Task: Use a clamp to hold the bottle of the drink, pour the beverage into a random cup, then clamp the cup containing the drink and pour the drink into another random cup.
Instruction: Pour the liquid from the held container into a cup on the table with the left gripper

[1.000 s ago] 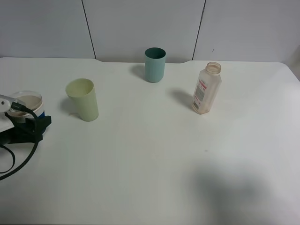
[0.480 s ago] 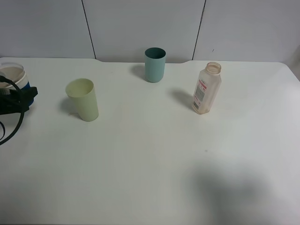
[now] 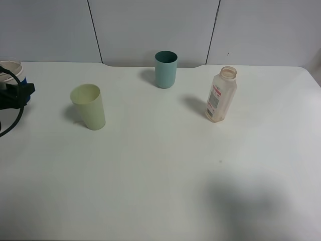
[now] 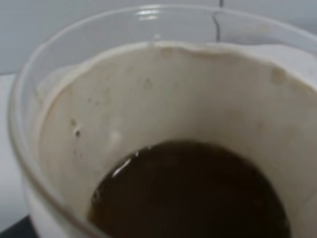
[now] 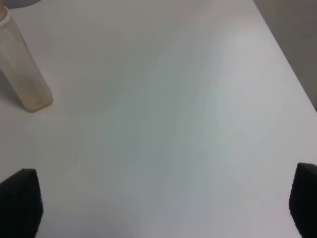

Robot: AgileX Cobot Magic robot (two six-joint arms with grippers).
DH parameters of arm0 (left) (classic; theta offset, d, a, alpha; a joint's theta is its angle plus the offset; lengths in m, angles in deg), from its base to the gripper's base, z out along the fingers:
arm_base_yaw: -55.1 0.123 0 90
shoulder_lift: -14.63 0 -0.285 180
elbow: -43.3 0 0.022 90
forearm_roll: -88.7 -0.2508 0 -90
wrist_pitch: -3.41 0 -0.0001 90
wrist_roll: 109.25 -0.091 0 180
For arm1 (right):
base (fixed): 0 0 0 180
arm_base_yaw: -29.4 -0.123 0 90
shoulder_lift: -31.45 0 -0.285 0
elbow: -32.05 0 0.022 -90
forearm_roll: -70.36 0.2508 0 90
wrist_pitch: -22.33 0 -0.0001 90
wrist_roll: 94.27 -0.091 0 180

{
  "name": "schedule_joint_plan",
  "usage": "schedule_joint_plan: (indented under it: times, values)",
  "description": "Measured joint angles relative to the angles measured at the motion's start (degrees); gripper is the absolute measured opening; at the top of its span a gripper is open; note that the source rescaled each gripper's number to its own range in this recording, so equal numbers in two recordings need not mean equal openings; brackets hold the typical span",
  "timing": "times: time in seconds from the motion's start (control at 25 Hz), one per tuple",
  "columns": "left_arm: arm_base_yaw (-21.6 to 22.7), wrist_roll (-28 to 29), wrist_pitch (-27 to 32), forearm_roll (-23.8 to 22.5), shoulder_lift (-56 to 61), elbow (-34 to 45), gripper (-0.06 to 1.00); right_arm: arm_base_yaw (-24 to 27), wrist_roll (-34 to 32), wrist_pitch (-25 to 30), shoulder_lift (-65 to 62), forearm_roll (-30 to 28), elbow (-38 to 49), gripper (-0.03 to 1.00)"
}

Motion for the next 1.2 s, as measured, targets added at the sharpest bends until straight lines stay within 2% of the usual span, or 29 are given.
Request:
schedule_joint_plan:
  times: [0.12,0.24,0.32,0.48,0.52,0.6,0.76,0.8,0.92,1.2]
  values:
    - [0.0,1.1,5.7,1.0,2.3,-0.9,0.03,0.0,0.0,0.0,0.0,0.0,0.0,1.00]
    - [0.0,1.2,7.8,1.0,3.8,-1.0,0.03,0.0,0.0,0.0,0.0,0.0,0.0,1.00]
    - [-0.1,1.7,11.1,1.3,5.6,-1.0,0.03,0.0,0.0,0.0,0.0,0.0,0.0,1.00]
    - [-1.0,1.9,14.1,4.2,6.2,-1.0,0.03,0.0,0.0,0.0,0.0,0.0,0.0,1.00]
    - [-1.9,1.5,15.7,6.4,6.4,-1.0,0.03,0.0,0.0,0.0,0.0,0.0,0.0,1.00]
    - [-3.9,-1.1,17.9,10.5,6.4,-1.0,0.03,0.0,0.0,0.0,0.0,0.0,0.0,1.00]
    - [-8.6,-10.9,19.6,19.8,6.4,-1.0,0.03,0.0,0.0,0.0,0.0,0.0,0.0,1.00]
    - [-10.2,-14.8,19.8,23.0,6.4,-1.0,0.03,0.0,0.0,0.0,0.0,0.0,0.0,1.00]
    - [-13.4,-20.9,19.9,29.3,6.4,-1.0,0.03,0.0,0.0,0.0,0.0,0.0,0.0,1.00]
    - [-16.9,-27.4,19.9,34.8,6.5,-1.0,0.03,0.0,0.0,0.0,0.0,0.0,0.0,1.00]
